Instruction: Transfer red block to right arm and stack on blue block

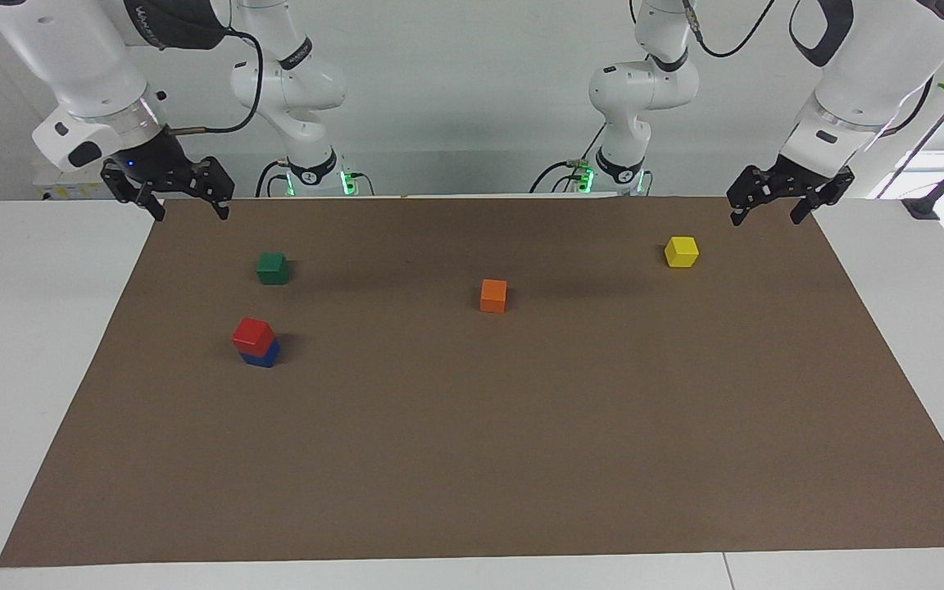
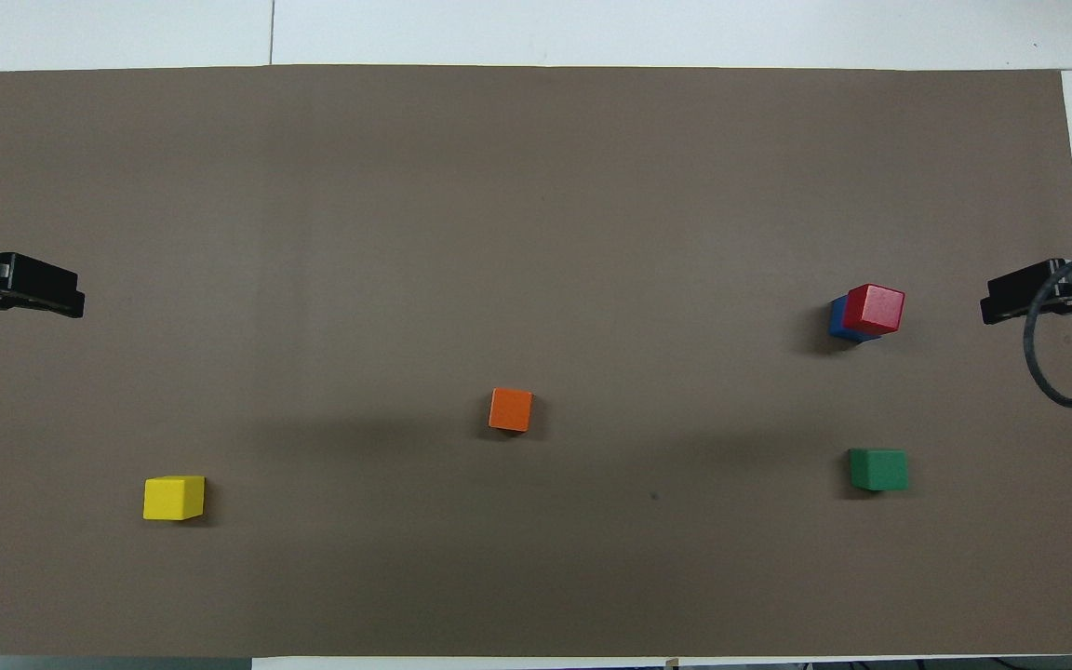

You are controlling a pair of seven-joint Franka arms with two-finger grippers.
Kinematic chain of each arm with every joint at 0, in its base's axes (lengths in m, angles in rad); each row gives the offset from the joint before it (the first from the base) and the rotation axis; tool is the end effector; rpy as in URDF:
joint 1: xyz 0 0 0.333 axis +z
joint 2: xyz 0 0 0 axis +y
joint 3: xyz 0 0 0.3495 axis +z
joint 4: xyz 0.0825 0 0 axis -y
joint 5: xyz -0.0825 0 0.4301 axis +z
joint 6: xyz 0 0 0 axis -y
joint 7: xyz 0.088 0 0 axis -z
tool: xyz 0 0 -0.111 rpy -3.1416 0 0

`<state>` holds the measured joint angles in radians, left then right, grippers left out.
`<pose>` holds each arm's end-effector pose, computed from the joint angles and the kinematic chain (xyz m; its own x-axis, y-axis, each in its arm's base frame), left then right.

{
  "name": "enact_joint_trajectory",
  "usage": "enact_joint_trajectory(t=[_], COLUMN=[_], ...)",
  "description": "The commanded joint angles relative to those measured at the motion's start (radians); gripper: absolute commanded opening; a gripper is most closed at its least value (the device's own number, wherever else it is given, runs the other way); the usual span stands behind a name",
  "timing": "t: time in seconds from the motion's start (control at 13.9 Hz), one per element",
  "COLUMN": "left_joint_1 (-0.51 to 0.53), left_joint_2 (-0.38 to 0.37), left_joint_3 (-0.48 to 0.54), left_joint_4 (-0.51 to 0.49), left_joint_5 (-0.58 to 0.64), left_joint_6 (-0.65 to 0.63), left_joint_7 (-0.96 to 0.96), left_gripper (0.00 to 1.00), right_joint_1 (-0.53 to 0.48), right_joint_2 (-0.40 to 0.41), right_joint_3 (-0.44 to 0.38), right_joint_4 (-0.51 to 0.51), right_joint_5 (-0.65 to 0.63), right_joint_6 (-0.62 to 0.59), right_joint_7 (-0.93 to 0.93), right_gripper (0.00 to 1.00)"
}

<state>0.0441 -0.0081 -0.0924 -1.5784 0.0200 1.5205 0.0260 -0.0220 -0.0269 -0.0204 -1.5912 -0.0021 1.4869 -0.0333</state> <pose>0.5915 -0.0265 0.6506 0.9961 -0.0731 -0.0503 -0.0742 -0.9971 -0.0194 0.5812 -0.0251 0.6524 0.9970 -0.0091 -0.0773 -0.0092 -1.0000 -0.0010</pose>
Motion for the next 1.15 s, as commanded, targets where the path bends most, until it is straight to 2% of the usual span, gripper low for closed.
enact_joint_trajectory(t=[0.0, 0.14, 0.29, 1.08], left_joint_1=[0.008, 0.008, 0.008, 0.008], left_joint_2=[-0.021, -0.023, -0.021, -0.021], left_joint_3=[-0.003, -0.003, -0.003, -0.003], left_joint_4=[-0.02, -0.02, -0.02, -0.02], left_joint_5=[-0.005, -0.005, -0.005, -0.005], left_joint_6=[-0.006, -0.006, -0.006, -0.006], left_joint_7=[0.015, 0.015, 0.015, 0.015], left_gripper=[1.0, 1.0, 1.0, 1.0], right_joint_1=[-0.003, 0.008, 0.071, 0.065], right_joint_2=[-0.034, -0.056, -0.054, -0.054], right_joint_3=[0.008, -0.004, -0.079, -0.089], right_joint_4=[-0.015, -0.047, -0.046, -0.035], right_joint_5=[-0.009, -0.009, -0.009, -0.013], right_joint_6=[-0.023, -0.014, -0.001, 0.004], right_joint_7=[-0.02, -0.023, -0.027, -0.025], right_gripper=[1.0, 1.0, 1.0, 1.0])
